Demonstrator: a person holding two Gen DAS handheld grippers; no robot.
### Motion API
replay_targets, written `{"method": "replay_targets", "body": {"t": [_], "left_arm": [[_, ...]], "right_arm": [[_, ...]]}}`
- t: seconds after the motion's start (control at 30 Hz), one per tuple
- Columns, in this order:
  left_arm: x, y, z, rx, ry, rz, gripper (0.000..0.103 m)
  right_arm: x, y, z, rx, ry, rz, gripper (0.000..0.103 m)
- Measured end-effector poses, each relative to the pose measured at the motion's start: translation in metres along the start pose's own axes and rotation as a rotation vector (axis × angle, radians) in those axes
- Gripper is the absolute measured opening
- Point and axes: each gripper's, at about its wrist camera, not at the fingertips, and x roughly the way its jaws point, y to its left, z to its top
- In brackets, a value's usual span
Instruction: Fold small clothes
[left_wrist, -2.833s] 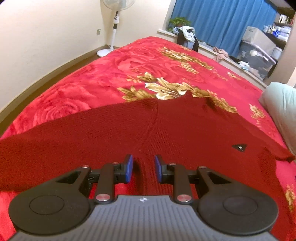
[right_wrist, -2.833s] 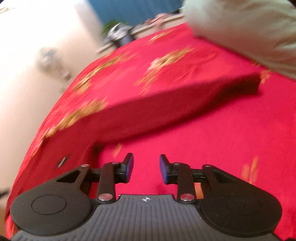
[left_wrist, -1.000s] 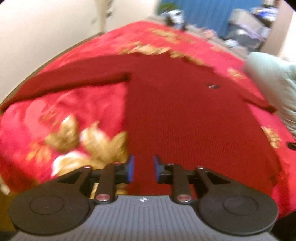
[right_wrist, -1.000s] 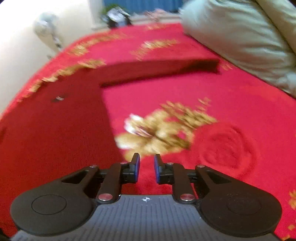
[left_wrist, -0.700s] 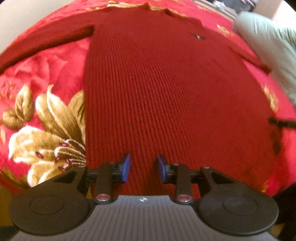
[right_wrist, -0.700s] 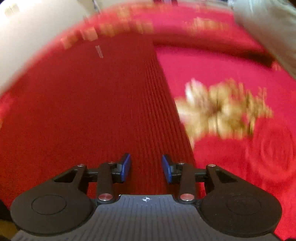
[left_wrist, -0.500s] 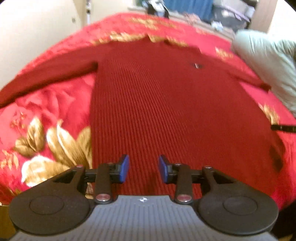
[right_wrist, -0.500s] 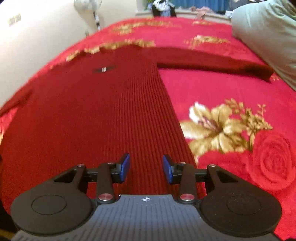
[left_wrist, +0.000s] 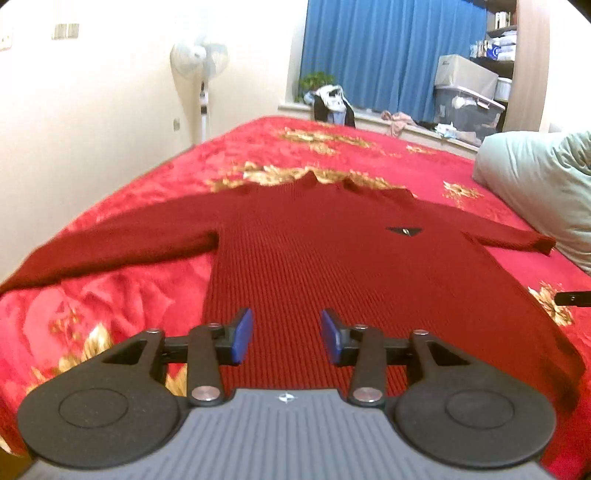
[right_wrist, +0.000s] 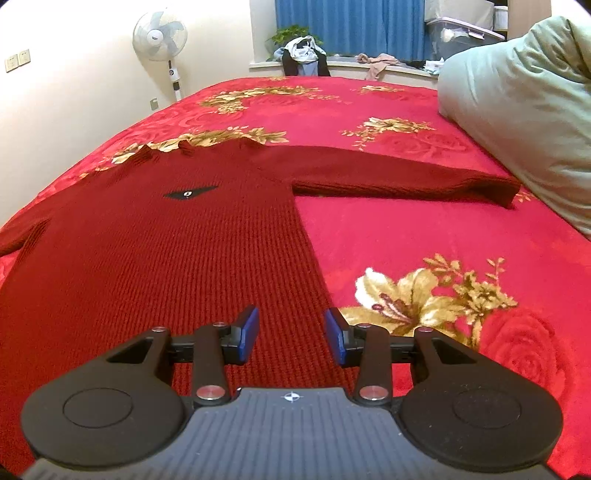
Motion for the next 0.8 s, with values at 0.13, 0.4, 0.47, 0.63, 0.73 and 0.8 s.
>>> {"method": "replay_targets", "body": {"t": [0.13,0.4,0.47,0.63,0.73,0.8], "left_arm": [[-0.006,0.005,0.011,-0.01,-0.059,0.029,0.05],[-0.014,0.025,0.077,0.048,-0.169,0.088,0.051],[-0.002,0.034,0.095,0.089,-0.151,0.134,0.051],[0.039,0.071,0.097,0.094,-0.104,0.244,0.053],[0.07,0.094,0.084,0.002,0.078,0.263,0.052],[0.072,0.101,0.086,-0.077,0.07,0.233,0.052]], "right_arm": [[-0.003,-0.002,0.002,0.016,-0.013,-0.007,0.042],[-0.009,0.0,0.007,0.053,-0.048,-0.013,0.042],[-0.009,0.002,0.007,0.049,-0.05,-0.016,0.042],[-0.008,0.006,0.006,0.034,-0.05,-0.02,0.042],[-0.007,0.009,0.007,0.014,-0.048,-0.028,0.042],[-0.012,0.012,0.009,-0.008,-0.078,-0.047,0.042]]}}
